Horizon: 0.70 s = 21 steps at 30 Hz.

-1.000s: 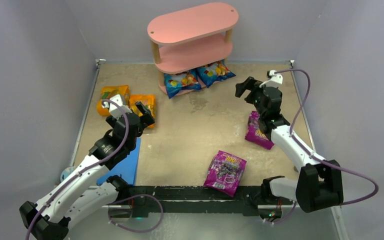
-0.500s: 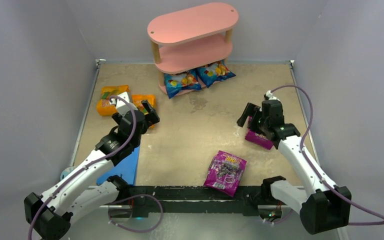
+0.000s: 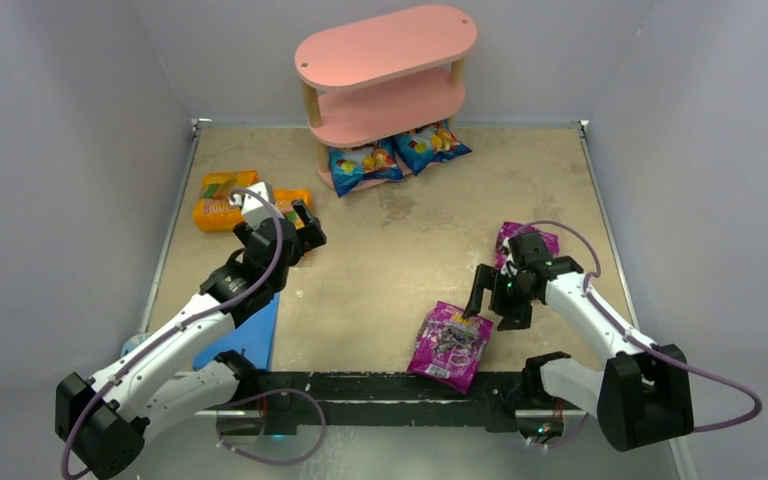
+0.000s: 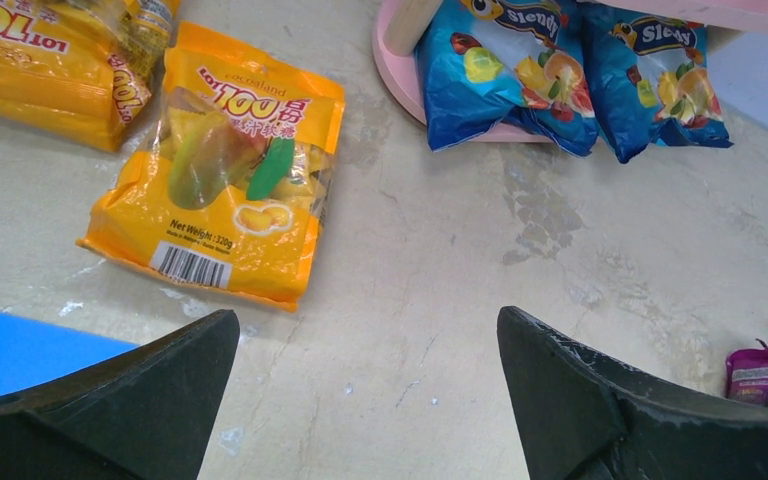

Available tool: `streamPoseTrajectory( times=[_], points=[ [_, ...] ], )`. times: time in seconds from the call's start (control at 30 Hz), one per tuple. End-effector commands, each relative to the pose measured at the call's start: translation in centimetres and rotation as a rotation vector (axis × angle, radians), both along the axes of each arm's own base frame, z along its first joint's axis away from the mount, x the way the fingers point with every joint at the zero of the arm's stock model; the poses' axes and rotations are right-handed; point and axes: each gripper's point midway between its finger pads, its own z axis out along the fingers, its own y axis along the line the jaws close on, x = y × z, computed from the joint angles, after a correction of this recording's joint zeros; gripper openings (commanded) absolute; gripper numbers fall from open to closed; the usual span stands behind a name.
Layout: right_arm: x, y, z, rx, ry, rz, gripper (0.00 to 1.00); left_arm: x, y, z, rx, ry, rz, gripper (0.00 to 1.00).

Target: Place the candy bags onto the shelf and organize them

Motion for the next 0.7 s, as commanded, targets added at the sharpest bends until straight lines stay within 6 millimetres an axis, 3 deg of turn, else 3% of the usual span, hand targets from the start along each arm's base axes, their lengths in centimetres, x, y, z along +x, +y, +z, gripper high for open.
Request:
streamPoseTrajectory(
  times=[0.0,0.13,0.2,0.27,0.33,0.47,0.57,0.67],
  points=[
    [-3.2,1.2,-0.4,0.091,0.118,0.06,0.91,0.6,-0.8,-0.2,-0.004,-0.013,-0.034,0.99],
    [-3.4,2.1,-1.5,0.15,0.13,0.079,0.81,0.8,-1.2,-0.8,0.0,0.001,-0.043,0.99],
    [-2.1,2.5,-1.8,0.166,0.086,0.081,0.67,0.9,-1.5,-1.0,-0.004,0.005,-0.054,0.99],
    [-0.3,3.3,-1.2,0.208,0.017,0.085,0.46,1.0,-1.9,-1.1,-0.008,0.009,-0.071,0.99],
    [2.0,4.2,0.3,0.252,-0.087,0.102,0.31,1.1,-2.5,-1.1,-0.015,0.011,-0.098,0.99],
    [6.8,5.0,4.0,0.278,-0.327,0.119,0.15,0.9,-3.8,-1.6,-0.024,0.027,-0.169,0.99],
    [9.1,5.8,6.9,0.334,-0.478,0.105,0.0,0.7,-4.9,-2.0,-0.036,0.045,-0.23,0.99],
    [10.7,6.8,10.2,0.414,-0.641,0.114,0.0,0.2,-6.1,-2.1,-0.054,0.046,-0.306,0.99]
  ],
)
